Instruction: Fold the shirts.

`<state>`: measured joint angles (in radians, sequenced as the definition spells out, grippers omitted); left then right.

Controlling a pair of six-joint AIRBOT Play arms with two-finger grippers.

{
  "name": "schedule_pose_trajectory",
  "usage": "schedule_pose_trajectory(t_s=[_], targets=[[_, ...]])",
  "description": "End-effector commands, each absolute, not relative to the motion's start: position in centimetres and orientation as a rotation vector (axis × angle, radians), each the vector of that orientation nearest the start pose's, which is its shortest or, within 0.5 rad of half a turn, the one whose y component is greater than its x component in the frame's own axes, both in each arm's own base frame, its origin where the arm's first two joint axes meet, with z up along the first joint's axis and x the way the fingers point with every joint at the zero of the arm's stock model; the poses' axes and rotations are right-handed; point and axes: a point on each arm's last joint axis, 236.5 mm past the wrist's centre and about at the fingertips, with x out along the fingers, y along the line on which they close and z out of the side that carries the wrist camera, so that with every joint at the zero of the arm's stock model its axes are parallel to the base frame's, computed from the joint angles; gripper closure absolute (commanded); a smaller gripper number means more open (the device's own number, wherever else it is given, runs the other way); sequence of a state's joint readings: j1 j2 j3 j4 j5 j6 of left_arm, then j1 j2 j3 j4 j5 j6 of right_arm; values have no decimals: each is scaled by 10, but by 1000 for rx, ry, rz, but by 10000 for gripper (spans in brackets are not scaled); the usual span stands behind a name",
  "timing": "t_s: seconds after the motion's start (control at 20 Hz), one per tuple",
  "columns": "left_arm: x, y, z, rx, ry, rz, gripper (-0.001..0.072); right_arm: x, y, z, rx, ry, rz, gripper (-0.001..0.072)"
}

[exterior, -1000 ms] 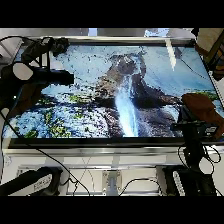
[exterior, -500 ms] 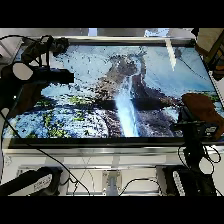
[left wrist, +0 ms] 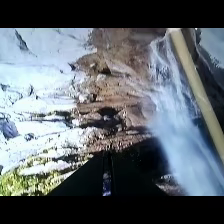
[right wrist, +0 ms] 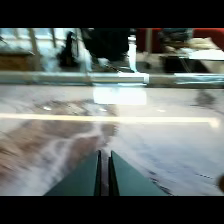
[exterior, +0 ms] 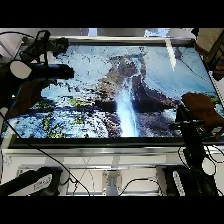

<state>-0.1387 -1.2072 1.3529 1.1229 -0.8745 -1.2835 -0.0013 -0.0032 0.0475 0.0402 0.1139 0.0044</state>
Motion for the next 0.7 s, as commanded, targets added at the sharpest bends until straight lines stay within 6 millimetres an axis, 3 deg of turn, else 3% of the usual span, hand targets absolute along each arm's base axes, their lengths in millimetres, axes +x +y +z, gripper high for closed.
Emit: schedule_pose_trajectory(t_s=[0.0, 0.15, 0.25, 0.35, 0.4, 0.45, 0.55, 0.65], targets=[[474, -138, 238, -86, 483, -426, 643, 260, 76, 168, 233, -116, 347, 609], [483, -100, 296, 111, 360, -296, 645, 235, 115, 210, 225, -197, 540, 600], [484, -52, 304, 144, 385, -139, 645, 224, 126, 226, 212, -230, 602, 574], [480, -8, 289, 93, 464, -30, 646, 225, 123, 229, 223, -234, 587, 596], [476, 11, 277, 83, 517, 6, 646, 229, 119, 227, 254, -217, 572, 680], [470, 31, 262, 80, 583, 48, 646, 233, 117, 223, 320, -184, 568, 675], [459, 65, 230, 83, 717, 105, 639, 242, 122, 209, 406, -100, 586, 576], [450, 91, 197, 83, 842, 151, 484, 250, 131, 187, 419, -6, 609, 567]])
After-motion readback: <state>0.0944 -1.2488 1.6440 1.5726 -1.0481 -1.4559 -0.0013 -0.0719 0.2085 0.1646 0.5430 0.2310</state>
